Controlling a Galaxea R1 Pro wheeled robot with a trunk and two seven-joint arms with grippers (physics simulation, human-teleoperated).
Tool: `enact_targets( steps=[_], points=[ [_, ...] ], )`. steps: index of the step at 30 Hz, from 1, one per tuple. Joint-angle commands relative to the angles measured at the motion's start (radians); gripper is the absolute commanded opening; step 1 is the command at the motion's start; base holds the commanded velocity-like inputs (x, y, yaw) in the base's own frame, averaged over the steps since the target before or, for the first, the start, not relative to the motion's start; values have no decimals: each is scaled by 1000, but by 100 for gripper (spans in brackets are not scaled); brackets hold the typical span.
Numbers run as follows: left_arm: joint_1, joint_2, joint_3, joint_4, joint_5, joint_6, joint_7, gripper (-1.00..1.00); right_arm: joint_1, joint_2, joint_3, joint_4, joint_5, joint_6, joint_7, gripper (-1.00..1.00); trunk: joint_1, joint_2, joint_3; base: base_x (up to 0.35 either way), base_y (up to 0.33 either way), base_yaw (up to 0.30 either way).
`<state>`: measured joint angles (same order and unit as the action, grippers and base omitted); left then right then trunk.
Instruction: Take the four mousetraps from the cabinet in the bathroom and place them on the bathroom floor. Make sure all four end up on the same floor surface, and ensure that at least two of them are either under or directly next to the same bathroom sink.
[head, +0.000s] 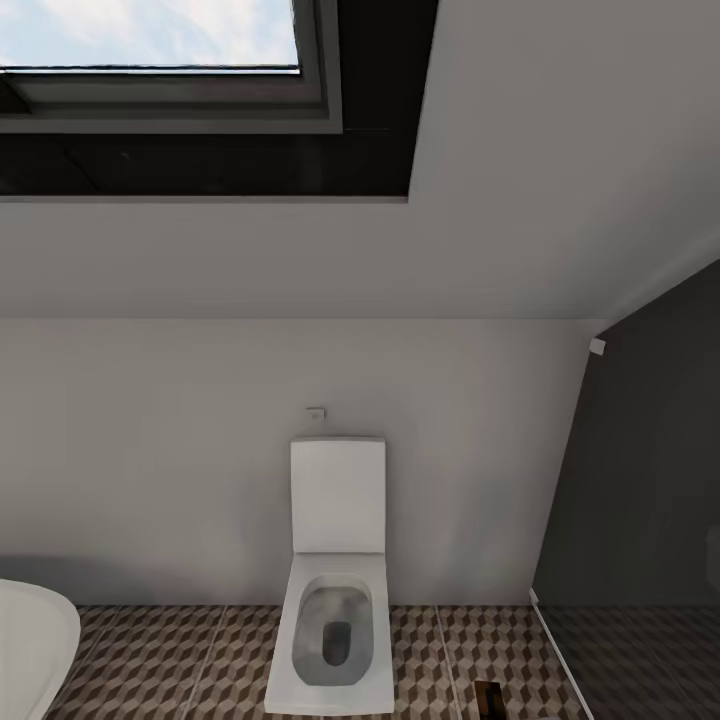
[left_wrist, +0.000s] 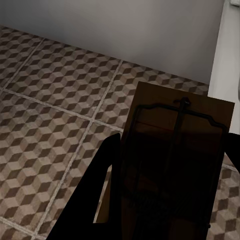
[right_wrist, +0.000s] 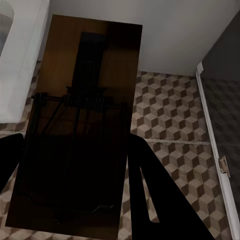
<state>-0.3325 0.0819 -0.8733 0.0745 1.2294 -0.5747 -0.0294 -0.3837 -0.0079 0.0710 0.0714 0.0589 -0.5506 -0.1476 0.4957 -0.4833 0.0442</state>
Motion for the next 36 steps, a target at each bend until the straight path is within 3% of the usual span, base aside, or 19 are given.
enact_targets(
  steps=[1, 36],
  points=[
    [0, -1, -7, 2, 5, -2, 0, -100, -1, 0, 7, 5, 2, -5, -6, -100, 0, -1, 0, 0, 0, 0],
    [0, -2, -7, 2, 5, -2, -1, -100, -1, 0, 7, 4, 2, -5, -6, -100, 0, -1, 0, 0, 0, 0]
  ],
)
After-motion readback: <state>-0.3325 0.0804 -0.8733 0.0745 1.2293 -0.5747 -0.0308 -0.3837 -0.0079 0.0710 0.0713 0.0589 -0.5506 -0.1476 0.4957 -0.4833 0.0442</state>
